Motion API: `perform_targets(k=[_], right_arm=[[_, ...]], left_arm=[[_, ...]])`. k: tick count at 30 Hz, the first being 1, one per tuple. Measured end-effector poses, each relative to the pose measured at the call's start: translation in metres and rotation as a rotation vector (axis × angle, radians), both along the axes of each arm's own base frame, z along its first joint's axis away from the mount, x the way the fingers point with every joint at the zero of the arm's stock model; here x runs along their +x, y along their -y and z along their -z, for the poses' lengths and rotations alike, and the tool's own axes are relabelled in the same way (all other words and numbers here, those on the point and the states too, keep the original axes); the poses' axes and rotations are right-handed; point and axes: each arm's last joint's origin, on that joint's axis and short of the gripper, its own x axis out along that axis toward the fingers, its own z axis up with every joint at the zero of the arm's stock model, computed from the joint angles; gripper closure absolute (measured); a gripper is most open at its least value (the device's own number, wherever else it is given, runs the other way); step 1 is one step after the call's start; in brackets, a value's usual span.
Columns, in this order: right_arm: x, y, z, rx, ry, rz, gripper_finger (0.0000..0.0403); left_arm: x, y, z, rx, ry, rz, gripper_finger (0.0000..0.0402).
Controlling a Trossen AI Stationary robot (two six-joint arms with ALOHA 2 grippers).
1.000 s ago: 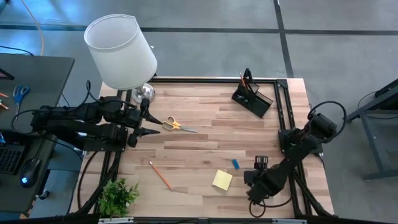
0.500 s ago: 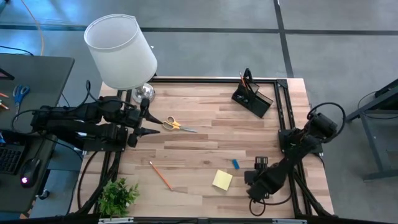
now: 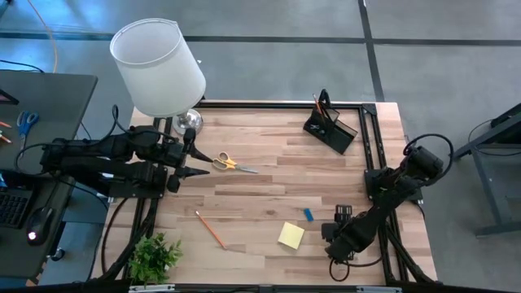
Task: Pick and place office supplies into organizer
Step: Put the black binder clip into the mesh desk organizer
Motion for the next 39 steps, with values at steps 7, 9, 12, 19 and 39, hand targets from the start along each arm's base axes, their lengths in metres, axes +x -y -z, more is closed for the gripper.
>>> perform_targets(k=[7, 9, 12, 19, 39], right_arm=[[-0.003, 0.005, -0.006, -0.024, 0.008, 0.007, 0.0164], [-0.003, 0.004, -0.006, -0.018, 0.013, 0.008, 0.0178], [-0.003, 0.004, -0.006, -0.015, 0.015, 0.001, 0.0201], [-0.002, 0.003, -0.006, -0.001, 0.013, -0.010, 0.0237], [0.016, 0.006, -0.013, 0.038, 0.074, 0.053, 0.0252]], left_arm=[[0.000, 0.000, 0.000, 0.000, 0.002, 0.000, 0.0247], [0.000, 0.000, 0.000, 0.000, 0.002, 0.000, 0.0247], [0.000, 0.000, 0.000, -0.001, 0.001, 0.000, 0.0247], [0.000, 0.000, 0.000, -0.001, 0.001, 0.000, 0.0247], [0.000, 0.000, 0.000, -0.001, 0.002, -0.001, 0.0247]])
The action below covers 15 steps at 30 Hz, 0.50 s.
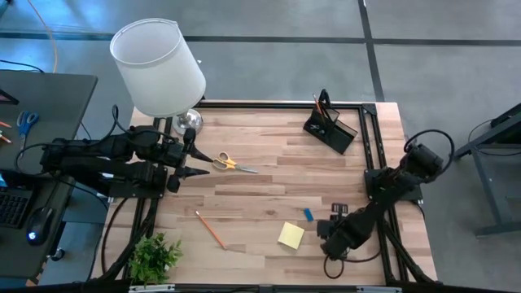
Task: Pick and place office supplies into organizer
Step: Put the black binder clip into the mesh desk organizer
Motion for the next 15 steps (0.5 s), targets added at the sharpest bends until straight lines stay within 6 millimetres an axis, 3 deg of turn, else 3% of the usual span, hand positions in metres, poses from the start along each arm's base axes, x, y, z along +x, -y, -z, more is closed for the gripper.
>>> perform_targets(k=[8, 12, 15], right_arm=[[0.051, 0.020, -0.047, -0.159, 0.210, 0.017, 0.0252], [0.079, 0.049, -0.070, -0.330, 0.295, -0.015, 0.0254], [0.098, 0.082, -0.079, -0.459, 0.296, -0.033, 0.0257]], left_arm=[[0.000, 0.000, -0.001, 0.001, 0.007, 0.000, 0.0247], [0.000, 0.000, -0.001, 0.001, 0.008, 0.000, 0.0247], [0.000, 0.000, -0.001, 0.001, 0.009, 0.000, 0.0247]])
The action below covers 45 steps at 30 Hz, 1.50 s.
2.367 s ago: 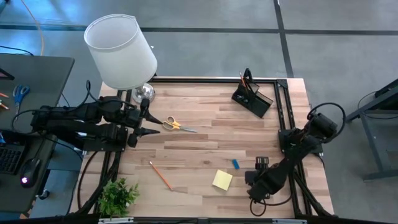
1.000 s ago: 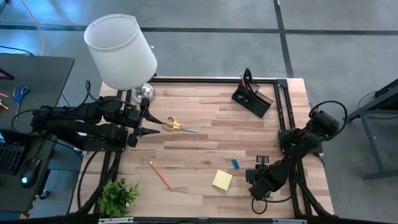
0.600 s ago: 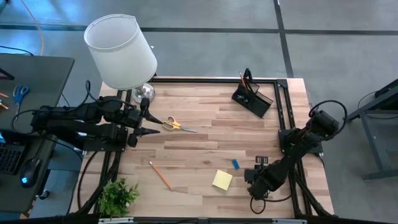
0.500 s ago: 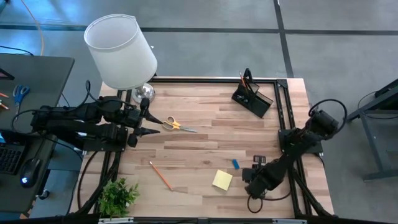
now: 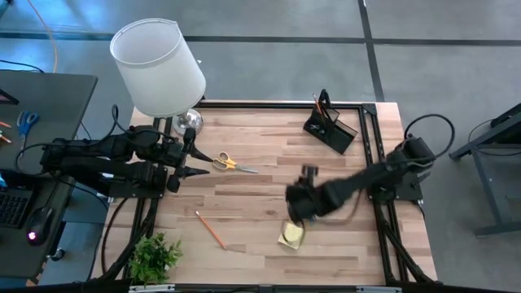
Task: Pick and place office supplies into organizer
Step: Put the black binder clip into the mesh desk organizer, then put the blue eraser into the mesh desk organizer
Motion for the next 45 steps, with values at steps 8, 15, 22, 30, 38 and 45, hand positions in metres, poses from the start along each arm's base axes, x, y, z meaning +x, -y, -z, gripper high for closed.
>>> perform_targets(k=[8, 15, 22, 30, 38, 45], right_arm=[[0.020, 0.120, 0.000, -0.009, -0.128, 0.168, 0.0251], [0.010, 0.210, 0.001, 0.118, -0.120, 0.300, 0.0257], [-0.004, 0.256, 0.000, 0.111, -0.122, 0.342, 0.0252], [-0.019, 0.282, 0.000, 0.107, -0.132, 0.410, 0.0255], [-0.025, 0.291, 0.000, 0.115, -0.124, 0.463, 0.0236], [-0.026, 0.291, 0.001, 0.103, -0.131, 0.484, 0.0200]], left_arm=[[-0.002, 0.001, -0.001, -0.004, 0.008, 0.030, 0.0247], [-0.002, 0.001, 0.000, 0.010, 0.001, 0.032, 0.0247], [-0.002, 0.001, 0.002, 0.035, -0.021, 0.029, 0.0247], [-0.002, 0.001, 0.003, 0.035, -0.026, 0.026, 0.0247], [-0.002, 0.000, 0.003, 0.037, -0.031, 0.010, 0.0247], [-0.002, 0.000, 0.004, 0.037, -0.038, 0.008, 0.0247]])
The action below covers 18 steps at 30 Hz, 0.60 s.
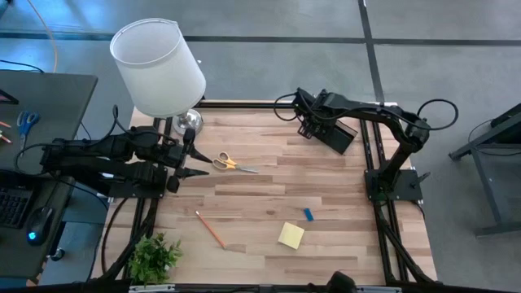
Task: Pick and place office supplies into organizer
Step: Put the blue eraser into the mesh desk organizer
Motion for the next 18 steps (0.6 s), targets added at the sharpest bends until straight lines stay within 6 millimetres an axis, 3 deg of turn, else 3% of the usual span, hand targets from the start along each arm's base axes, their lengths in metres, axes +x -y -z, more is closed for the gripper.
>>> perform_targets(k=[5, 9, 13, 18], right_arm=[[0.001, -0.005, 0.001, 0.053, 0.060, 0.085, 0.0178], [0.007, -0.028, 0.005, 0.328, 0.169, 0.146, 0.0177], [0.015, -0.074, 0.009, 0.511, 0.120, 0.216, 0.0185], [0.023, -0.148, 0.017, 0.539, 0.050, 0.249, 0.0198]], left_arm=[[0.000, 0.000, 0.001, 0.000, -0.008, 0.000, 0.0247], [0.000, 0.000, 0.001, 0.001, -0.010, 0.000, 0.0247], [0.000, 0.000, 0.002, 0.000, -0.015, 0.000, 0.0247], [-0.001, 0.000, 0.003, -0.004, -0.027, 0.000, 0.0247]])
